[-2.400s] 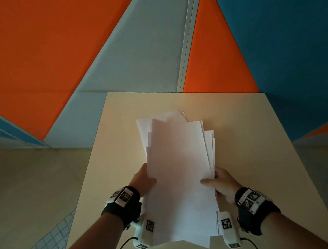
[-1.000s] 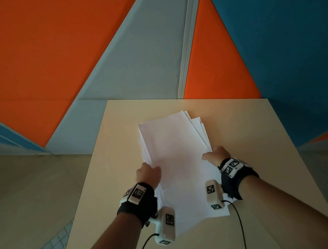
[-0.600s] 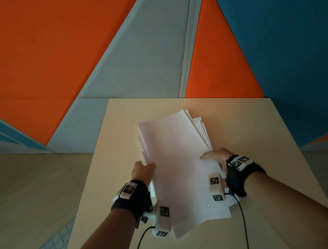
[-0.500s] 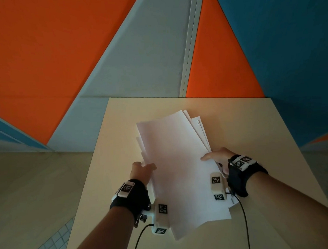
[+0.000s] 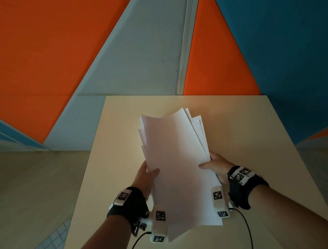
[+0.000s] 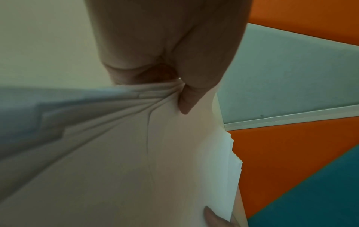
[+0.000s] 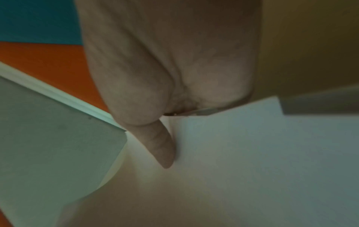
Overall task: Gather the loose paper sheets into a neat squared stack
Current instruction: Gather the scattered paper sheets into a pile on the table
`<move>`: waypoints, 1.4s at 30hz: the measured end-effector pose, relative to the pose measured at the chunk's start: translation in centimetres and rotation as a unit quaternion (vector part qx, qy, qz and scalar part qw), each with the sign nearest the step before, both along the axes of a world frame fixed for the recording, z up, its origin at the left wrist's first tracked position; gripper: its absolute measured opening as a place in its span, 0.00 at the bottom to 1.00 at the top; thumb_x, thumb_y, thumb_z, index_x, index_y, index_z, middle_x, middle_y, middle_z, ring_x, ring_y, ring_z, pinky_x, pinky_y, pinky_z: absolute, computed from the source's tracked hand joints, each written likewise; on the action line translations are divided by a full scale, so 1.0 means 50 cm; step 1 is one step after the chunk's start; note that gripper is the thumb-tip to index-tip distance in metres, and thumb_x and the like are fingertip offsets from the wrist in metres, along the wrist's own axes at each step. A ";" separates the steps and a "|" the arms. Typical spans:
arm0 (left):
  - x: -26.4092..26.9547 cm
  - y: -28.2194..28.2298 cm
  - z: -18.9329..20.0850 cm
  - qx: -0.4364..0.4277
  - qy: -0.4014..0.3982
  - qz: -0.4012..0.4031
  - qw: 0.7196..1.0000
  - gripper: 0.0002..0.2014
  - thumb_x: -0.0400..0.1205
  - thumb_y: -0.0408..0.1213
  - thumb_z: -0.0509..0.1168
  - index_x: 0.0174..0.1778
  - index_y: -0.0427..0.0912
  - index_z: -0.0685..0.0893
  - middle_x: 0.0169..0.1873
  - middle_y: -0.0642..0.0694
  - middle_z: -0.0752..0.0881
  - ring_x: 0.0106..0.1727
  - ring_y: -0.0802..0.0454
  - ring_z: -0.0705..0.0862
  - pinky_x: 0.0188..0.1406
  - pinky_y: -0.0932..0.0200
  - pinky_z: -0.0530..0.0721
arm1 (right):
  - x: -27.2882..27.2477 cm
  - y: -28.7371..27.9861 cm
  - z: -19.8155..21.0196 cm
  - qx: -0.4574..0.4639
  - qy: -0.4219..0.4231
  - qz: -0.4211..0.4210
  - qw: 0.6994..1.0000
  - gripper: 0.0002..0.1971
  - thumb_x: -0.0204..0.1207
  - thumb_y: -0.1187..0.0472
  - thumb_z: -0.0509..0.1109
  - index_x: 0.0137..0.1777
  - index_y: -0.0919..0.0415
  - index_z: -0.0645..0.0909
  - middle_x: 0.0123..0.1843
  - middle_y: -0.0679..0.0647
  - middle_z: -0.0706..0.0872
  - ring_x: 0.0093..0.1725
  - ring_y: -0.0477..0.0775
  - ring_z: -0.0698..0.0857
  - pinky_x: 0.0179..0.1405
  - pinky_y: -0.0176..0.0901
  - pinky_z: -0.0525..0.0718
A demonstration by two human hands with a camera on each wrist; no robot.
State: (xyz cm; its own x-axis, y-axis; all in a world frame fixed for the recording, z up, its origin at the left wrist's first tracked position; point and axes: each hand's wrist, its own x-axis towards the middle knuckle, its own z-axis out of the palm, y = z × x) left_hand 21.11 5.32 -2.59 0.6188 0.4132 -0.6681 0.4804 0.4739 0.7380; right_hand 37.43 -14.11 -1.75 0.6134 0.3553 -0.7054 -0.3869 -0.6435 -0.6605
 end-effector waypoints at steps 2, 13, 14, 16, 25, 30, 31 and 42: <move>-0.005 0.005 0.000 0.018 0.024 -0.031 0.999 0.20 0.81 0.24 0.60 0.69 0.42 0.75 0.58 0.35 0.86 0.56 0.36 0.86 0.60 0.37 0.84 | -0.002 -0.005 -0.001 0.006 -0.022 -0.012 1.000 0.20 0.75 0.77 0.71 0.65 0.66 0.81 0.58 0.62 0.89 0.58 0.63 0.87 0.58 0.52 0.86; -0.025 -0.017 -0.008 0.025 0.003 -0.026 0.999 0.29 0.78 0.20 0.59 0.71 0.52 0.71 0.61 0.34 0.84 0.61 0.30 0.83 0.61 0.28 0.81 | -0.047 -0.047 0.006 -0.094 -0.173 0.077 0.978 0.31 0.70 0.61 0.73 0.74 0.56 0.71 0.68 0.55 0.81 0.67 0.60 0.80 0.69 0.54 0.80; -0.026 -0.021 -0.007 0.025 0.000 -0.013 1.000 0.30 0.78 0.20 0.59 0.72 0.52 0.69 0.62 0.35 0.83 0.62 0.31 0.83 0.62 0.28 0.81 | -0.055 -0.055 0.008 -0.109 -0.199 0.090 0.970 0.36 0.69 0.60 0.75 0.78 0.56 0.68 0.70 0.58 0.77 0.71 0.62 0.77 0.70 0.54 0.78; -0.027 -0.036 -0.004 0.029 -0.002 0.006 1.000 0.29 0.79 0.21 0.59 0.72 0.53 0.65 0.62 0.37 0.81 0.62 0.33 0.81 0.64 0.29 0.80 | -0.075 -0.071 0.011 -0.130 -0.224 0.098 0.961 0.41 0.67 0.59 0.78 0.80 0.56 0.64 0.72 0.61 0.71 0.74 0.65 0.72 0.72 0.57 0.74; -0.068 -0.068 0.054 0.056 0.194 -0.260 0.944 0.07 0.81 0.32 0.62 0.49 0.31 0.78 0.23 0.42 0.89 0.20 0.45 0.87 0.23 0.56 0.88 | -0.123 -0.117 0.024 -0.259 -0.225 0.107 0.933 0.38 0.69 0.56 0.74 0.80 0.47 0.65 0.80 0.56 0.62 0.77 0.64 0.64 0.70 0.57 0.71; 0.010 0.041 0.064 0.363 0.174 -0.311 0.861 0.13 0.75 0.40 0.62 0.39 0.35 0.87 0.38 0.36 0.91 0.40 0.37 0.90 0.42 0.52 0.88 | -0.152 -0.143 0.033 -0.297 -0.213 -0.004 0.931 0.32 0.71 0.56 0.73 0.75 0.57 0.69 0.73 0.62 0.70 0.71 0.67 0.71 0.64 0.57 0.76; 0.037 0.061 0.063 0.424 0.168 -0.306 0.836 0.13 0.75 0.41 0.62 0.46 0.37 0.87 0.48 0.35 0.89 0.51 0.34 0.88 0.52 0.50 0.86 | -0.161 -0.147 0.029 -0.299 -0.194 -0.033 0.934 0.31 0.72 0.56 0.73 0.74 0.61 0.70 0.72 0.65 0.72 0.69 0.68 0.72 0.63 0.56 0.77; 0.184 0.176 -0.009 0.509 0.207 -0.335 0.766 0.35 0.78 0.50 0.64 0.80 0.42 0.62 0.79 0.42 0.63 0.79 0.38 0.63 0.75 0.41 0.67 | -0.200 -0.120 0.002 -0.201 -0.040 -0.221 0.954 0.33 0.78 0.59 0.68 0.78 0.70 0.60 0.77 0.70 0.70 0.69 0.69 0.79 0.54 0.47 0.77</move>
State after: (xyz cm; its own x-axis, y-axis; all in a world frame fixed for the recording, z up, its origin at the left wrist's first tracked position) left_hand 30.31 14.13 -3.06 0.7420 0.5323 -0.4075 0.6565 -0.7000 0.2810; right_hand 27.40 -20.13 -1.63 0.6986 -0.2395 -0.6743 -0.6374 -0.6365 -0.4342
